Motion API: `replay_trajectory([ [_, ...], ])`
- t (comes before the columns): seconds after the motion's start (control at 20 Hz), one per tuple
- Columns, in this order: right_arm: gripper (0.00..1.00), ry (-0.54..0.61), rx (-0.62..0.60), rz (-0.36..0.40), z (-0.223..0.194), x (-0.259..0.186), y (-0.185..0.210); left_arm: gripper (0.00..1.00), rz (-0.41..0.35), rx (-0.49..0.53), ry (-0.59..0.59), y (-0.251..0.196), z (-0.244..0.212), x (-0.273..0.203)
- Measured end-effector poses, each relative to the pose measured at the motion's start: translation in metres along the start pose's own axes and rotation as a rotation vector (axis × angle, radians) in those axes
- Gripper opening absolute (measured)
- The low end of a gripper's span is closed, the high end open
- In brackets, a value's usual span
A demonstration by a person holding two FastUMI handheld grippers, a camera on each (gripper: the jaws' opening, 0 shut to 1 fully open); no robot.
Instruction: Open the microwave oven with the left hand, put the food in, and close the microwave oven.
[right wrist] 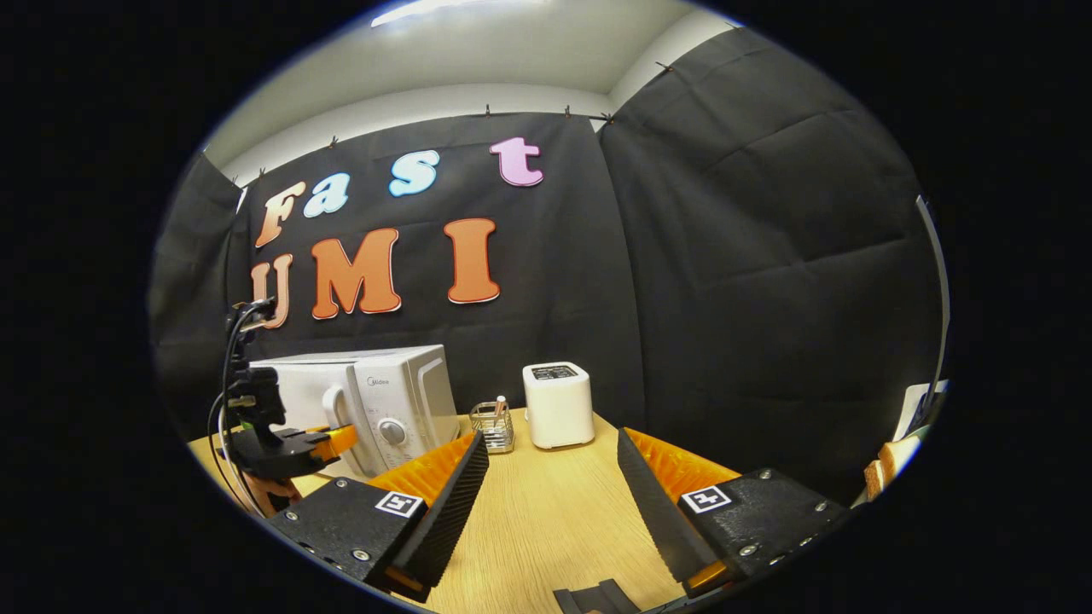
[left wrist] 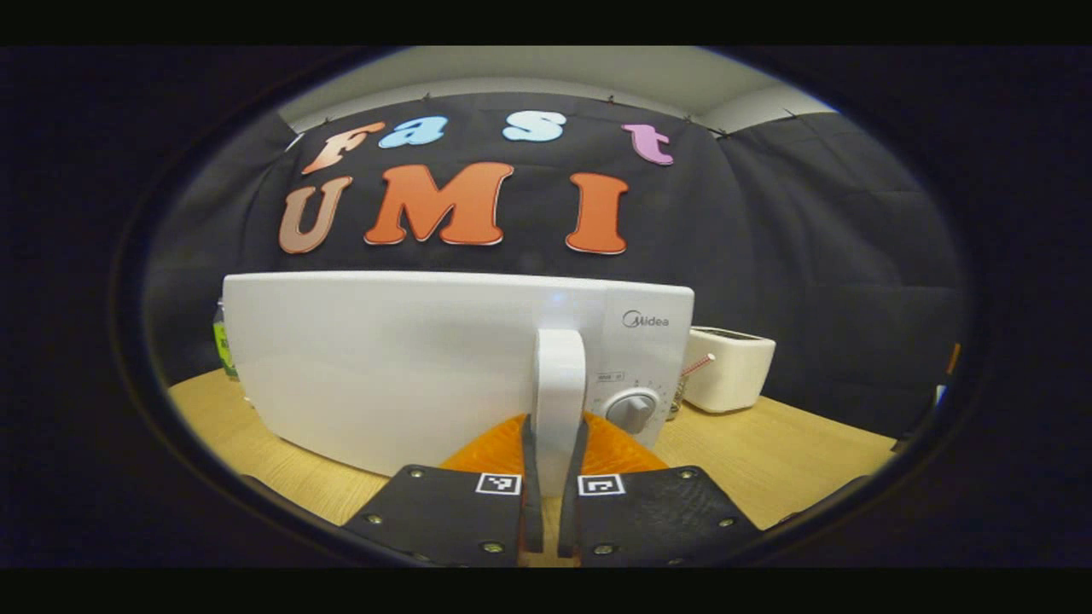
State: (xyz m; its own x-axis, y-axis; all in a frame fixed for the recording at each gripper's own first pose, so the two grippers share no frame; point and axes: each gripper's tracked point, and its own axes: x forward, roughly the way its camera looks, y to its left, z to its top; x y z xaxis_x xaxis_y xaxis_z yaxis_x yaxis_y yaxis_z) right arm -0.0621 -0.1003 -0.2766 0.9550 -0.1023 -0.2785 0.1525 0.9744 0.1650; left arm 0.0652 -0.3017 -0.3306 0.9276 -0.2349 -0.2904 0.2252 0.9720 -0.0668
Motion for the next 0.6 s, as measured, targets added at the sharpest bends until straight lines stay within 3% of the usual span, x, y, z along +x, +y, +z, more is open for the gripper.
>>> replay_trajectory([
  [0.1,0.94,0.017,0.020,0.010,-0.005,0.002,0.004,0.09,-0.023,-0.034,0.008,-0.001,-0.004,-0.016],
  [0.4,0.94,0.079,0.061,0.063,-0.025,0.001,0.032,0.06,-0.089,-0.011,0.000,0.014,-0.004,-0.083],
  [0.6,0.94,0.110,0.051,0.104,-0.037,-0.001,0.059,0.10,-0.120,-0.015,-0.004,0.032,-0.005,-0.128],
])
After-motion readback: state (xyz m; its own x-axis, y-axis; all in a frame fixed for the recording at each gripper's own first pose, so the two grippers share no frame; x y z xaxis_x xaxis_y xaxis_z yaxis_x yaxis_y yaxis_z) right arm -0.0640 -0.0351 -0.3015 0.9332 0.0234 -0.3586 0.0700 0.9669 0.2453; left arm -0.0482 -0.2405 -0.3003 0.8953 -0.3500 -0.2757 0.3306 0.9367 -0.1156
